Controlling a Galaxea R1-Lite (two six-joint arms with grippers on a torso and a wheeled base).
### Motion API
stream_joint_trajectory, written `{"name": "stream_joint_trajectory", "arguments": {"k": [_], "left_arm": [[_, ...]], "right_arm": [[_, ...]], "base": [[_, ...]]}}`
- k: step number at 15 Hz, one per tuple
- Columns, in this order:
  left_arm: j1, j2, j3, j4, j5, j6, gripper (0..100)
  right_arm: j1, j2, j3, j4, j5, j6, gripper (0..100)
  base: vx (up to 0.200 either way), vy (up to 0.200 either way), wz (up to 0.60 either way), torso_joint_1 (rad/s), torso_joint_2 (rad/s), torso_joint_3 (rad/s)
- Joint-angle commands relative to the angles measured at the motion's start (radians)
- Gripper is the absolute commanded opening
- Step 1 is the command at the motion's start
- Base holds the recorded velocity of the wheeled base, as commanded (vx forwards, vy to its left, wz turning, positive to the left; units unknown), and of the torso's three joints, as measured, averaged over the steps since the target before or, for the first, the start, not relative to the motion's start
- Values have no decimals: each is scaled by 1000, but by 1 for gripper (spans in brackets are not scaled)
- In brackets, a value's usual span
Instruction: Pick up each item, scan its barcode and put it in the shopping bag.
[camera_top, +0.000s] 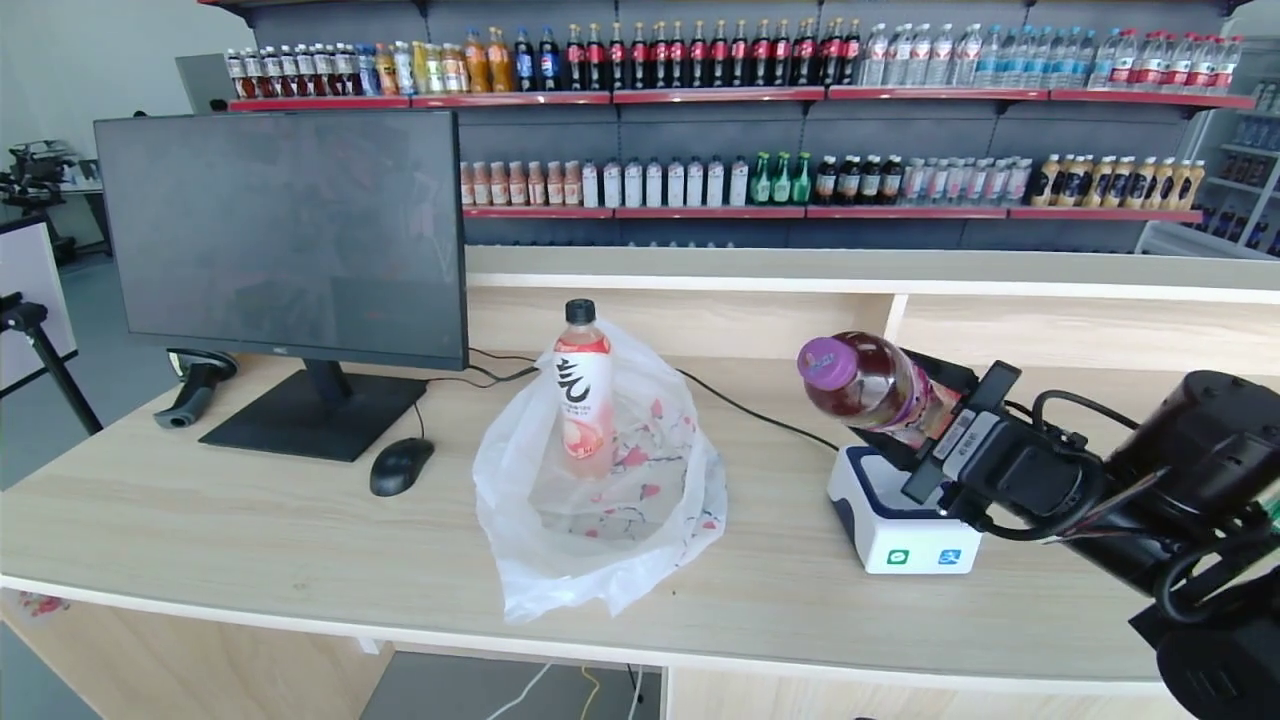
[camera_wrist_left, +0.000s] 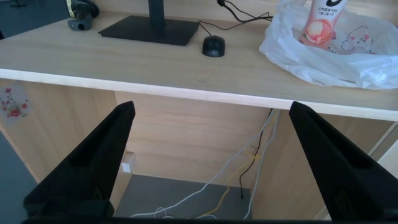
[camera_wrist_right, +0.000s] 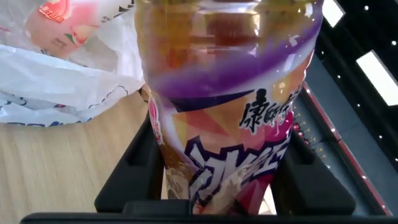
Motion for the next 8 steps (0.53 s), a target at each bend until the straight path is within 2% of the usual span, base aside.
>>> {"name": "stream_joint_trajectory", "arguments": {"k": [1,5,6,8], "left_arm": [[0,0,0,1,-1,1,100],[0,0,0,1,1,1,100],[0,0,0,1,-1,1,100],[0,0,0,1,1,1,100]], "right_arm": [[-46,-41,-8,-2,1,-140,0],[-52,-39,6,-2,7,-307,0],[-55,-15,23,-2,35,-318,0],[-82,76,-3,-2,156,-319,0]], "base": [[0,0,0,0,0,0],[0,0,0,0,0,0],[0,0,0,0,0,0],[0,0,0,0,0,0]]}}
